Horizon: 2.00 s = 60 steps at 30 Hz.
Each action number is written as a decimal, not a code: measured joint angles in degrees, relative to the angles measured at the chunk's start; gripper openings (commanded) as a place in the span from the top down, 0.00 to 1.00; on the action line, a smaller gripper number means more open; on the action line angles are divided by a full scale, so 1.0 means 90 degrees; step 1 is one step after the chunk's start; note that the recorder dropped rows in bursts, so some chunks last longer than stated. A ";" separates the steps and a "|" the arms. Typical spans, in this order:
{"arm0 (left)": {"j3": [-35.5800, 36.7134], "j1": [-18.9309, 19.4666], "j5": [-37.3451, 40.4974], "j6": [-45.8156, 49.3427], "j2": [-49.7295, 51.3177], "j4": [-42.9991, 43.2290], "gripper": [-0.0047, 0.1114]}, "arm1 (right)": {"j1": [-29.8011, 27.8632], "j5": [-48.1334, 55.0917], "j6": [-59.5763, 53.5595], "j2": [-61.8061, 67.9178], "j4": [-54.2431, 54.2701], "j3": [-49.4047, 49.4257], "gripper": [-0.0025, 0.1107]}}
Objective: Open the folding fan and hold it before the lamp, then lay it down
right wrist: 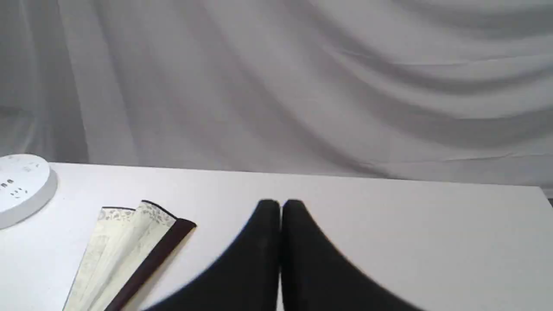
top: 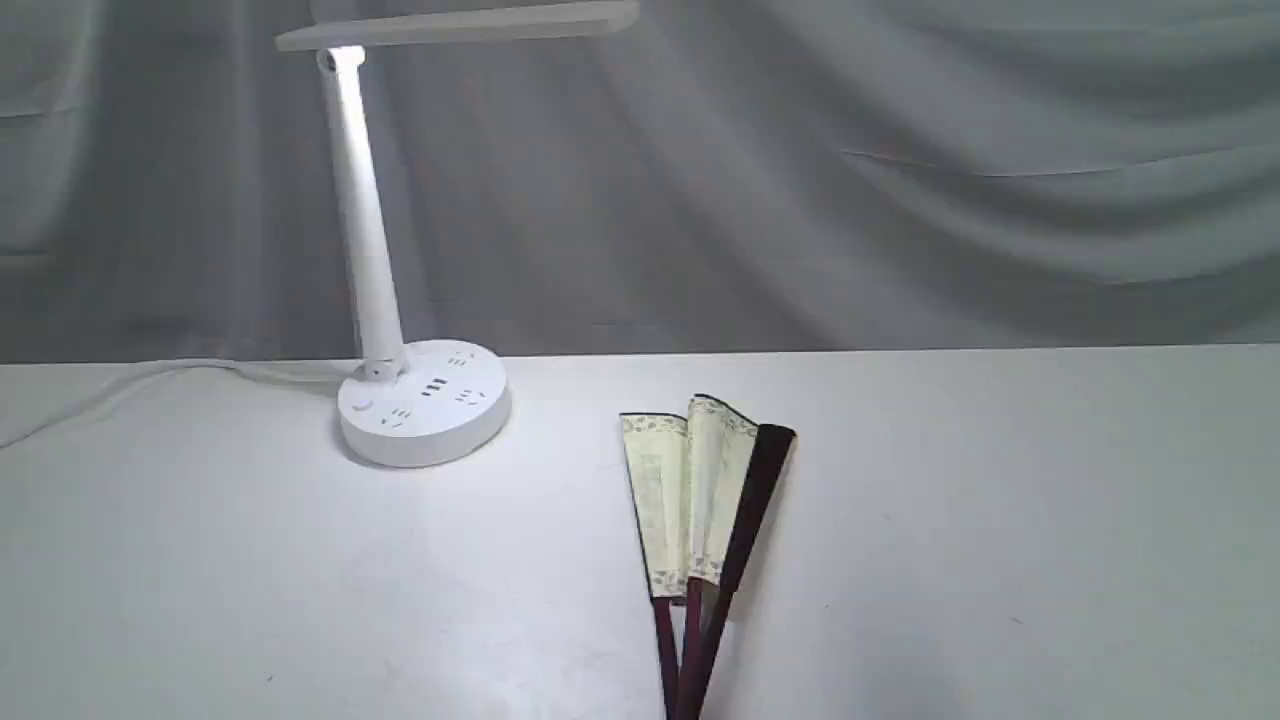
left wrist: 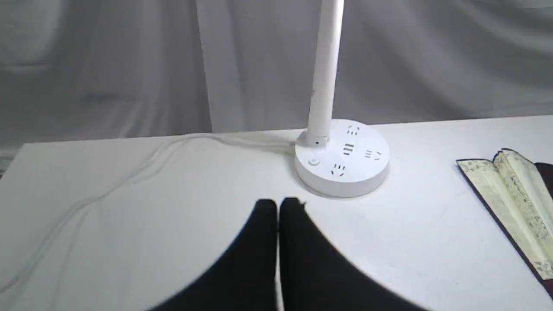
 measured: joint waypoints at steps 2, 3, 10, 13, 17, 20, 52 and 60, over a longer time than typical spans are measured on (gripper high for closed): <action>0.0000 0.0000 -0.0080 0.0000 0.0219 0.0011 0.96 | 0.0000 -0.0029 0.0000 0.0180 0.0000 0.0000 0.98; 0.0000 0.0000 -0.0106 0.0000 0.0314 0.0011 0.96 | 0.0000 -0.0068 0.0000 0.0270 0.0000 0.0000 0.98; 0.0000 0.0000 -0.0367 0.0000 0.0799 0.0011 0.96 | 0.0000 -0.0245 -0.0013 0.0766 0.0024 0.0000 0.98; 0.0000 0.0000 -0.0411 0.0000 0.0978 0.0011 0.96 | 0.0000 -0.0275 -0.0013 0.0959 0.0136 0.0000 0.98; 0.0000 0.0000 -0.0420 0.0000 0.1277 0.0011 0.96 | 0.0000 -0.0315 -0.0013 0.1268 0.0197 0.0000 0.98; 0.0000 0.0000 -0.0420 0.0000 0.1516 -0.0021 0.96 | 0.0000 -0.0338 -0.0013 0.1510 0.0252 0.0000 0.98; -0.0156 0.0000 0.0039 0.0024 0.2828 -0.0598 0.96 | 0.0887 -0.0130 -0.0471 0.2611 0.0756 0.0000 0.75; -0.0156 0.0000 0.0148 0.0117 0.2844 -0.0708 0.96 | 0.0887 -0.0112 -0.0471 0.2611 0.1034 0.0000 0.76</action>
